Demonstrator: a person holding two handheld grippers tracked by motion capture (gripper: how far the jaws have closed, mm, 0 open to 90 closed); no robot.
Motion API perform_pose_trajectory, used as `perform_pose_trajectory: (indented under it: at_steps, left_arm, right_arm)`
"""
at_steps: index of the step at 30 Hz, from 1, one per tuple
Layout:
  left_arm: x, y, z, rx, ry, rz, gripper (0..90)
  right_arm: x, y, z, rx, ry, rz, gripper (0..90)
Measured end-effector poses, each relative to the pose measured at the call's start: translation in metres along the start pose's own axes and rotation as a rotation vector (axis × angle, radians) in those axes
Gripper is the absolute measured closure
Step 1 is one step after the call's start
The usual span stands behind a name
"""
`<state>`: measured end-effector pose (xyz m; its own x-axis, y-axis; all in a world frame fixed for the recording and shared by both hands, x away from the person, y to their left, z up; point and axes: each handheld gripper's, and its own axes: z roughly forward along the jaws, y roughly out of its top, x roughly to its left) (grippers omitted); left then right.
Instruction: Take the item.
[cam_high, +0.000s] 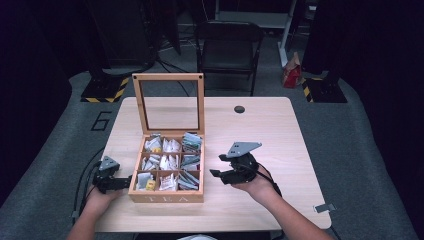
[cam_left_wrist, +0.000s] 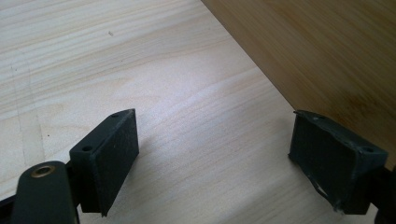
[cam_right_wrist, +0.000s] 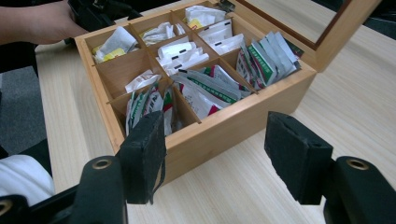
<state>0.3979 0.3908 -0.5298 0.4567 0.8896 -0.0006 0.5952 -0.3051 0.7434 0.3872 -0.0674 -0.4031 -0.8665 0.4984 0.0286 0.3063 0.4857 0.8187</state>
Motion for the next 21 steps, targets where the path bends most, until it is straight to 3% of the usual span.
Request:
perform_pose_trajectory:
  at_steps: [21]
  left_arm:
    - [0.0,0.0,0.0,0.001,0.0,-0.001,15.2]
  right_arm:
    - [0.011,0.01,0.024,0.016,0.053,-0.051,43.6]
